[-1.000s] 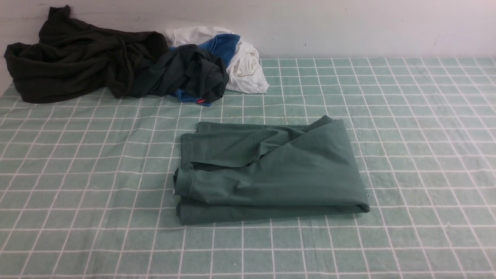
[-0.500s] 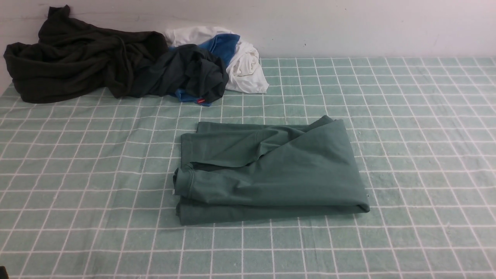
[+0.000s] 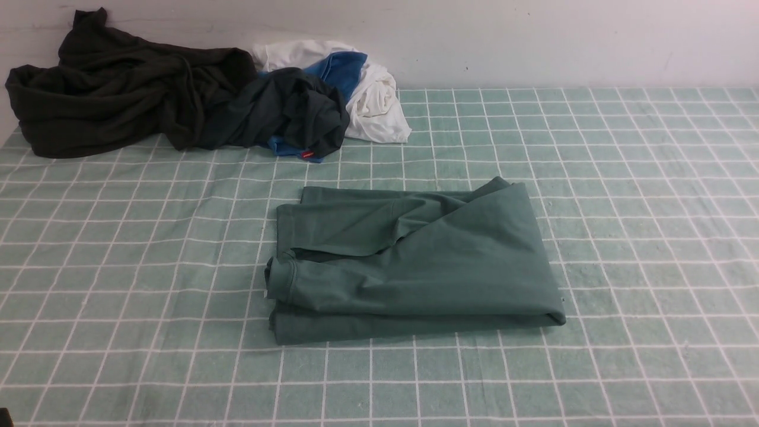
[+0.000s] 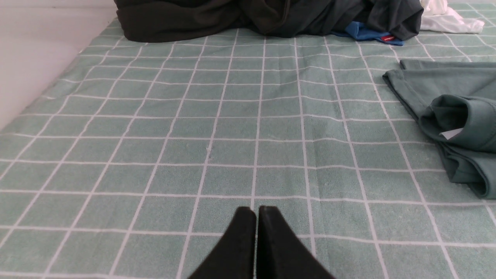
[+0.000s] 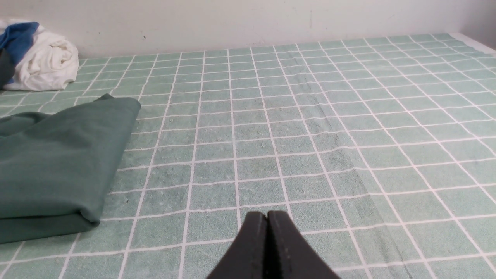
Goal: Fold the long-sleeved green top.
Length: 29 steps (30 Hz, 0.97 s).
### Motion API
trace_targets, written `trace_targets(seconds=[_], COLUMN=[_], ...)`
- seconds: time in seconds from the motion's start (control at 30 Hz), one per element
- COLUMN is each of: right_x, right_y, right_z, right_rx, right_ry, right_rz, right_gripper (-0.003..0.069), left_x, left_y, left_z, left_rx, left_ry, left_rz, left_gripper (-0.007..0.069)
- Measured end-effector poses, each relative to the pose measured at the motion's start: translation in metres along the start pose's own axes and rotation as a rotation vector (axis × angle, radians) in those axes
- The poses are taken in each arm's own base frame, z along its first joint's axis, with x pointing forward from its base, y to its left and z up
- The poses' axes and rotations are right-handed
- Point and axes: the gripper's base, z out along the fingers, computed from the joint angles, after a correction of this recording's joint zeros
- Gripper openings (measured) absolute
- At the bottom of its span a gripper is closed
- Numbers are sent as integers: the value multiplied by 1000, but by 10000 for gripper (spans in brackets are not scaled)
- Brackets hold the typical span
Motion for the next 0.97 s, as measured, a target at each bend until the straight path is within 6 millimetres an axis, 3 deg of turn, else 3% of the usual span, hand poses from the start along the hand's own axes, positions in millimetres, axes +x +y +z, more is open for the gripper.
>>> trace_targets(seconds=[0.97], right_x=[0], right_y=[0], right_z=[0], right_rx=[0], right_ry=[0], right_rz=[12], right_gripper=[-14], left_x=[0], left_y=[0], left_z=[0], left_rx=[0], left_ry=[0], left_rz=[0], left_gripper=[-3])
